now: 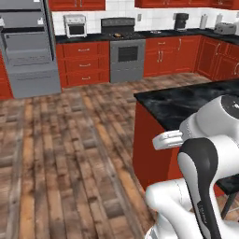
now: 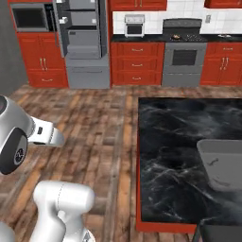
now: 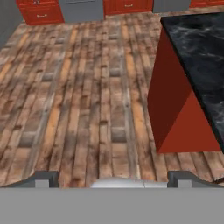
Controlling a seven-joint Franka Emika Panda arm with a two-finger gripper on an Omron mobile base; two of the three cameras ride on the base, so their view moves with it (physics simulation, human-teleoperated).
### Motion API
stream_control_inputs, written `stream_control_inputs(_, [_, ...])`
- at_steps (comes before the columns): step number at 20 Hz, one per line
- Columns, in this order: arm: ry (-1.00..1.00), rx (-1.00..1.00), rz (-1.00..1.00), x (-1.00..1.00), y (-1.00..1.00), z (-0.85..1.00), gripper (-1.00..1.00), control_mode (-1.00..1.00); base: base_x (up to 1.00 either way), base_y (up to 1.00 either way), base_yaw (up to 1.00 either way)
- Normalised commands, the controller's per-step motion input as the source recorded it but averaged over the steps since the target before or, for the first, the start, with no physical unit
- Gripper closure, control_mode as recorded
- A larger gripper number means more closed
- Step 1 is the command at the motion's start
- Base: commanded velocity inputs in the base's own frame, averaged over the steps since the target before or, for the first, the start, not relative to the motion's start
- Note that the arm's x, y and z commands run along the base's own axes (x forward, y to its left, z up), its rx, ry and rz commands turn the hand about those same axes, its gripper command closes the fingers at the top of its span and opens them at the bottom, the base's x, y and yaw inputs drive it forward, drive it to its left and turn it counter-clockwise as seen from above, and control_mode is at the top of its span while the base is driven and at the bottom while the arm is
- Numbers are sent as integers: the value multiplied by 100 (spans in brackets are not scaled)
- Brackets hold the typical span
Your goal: Place the cold items (apple and banana) from the fridge in one tupperware on the dining counter. Place the warm items (hot dog and kebab skewer) in the stove area in another tupperware.
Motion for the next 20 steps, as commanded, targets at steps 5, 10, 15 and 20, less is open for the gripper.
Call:
stream_control_inputs(5, [0,0,0,0,0,0,-100,100,100,73,-21])
stream_control_inputs(10, [0,0,0,0,0,0,-100,100,100,38,-23])
stream_control_inputs(15, [0,0,0,0,0,0,-100,100,100,26,-24])
stream_control_inputs(20, [0,0,0,0,0,0,-100,100,100,39,-17])
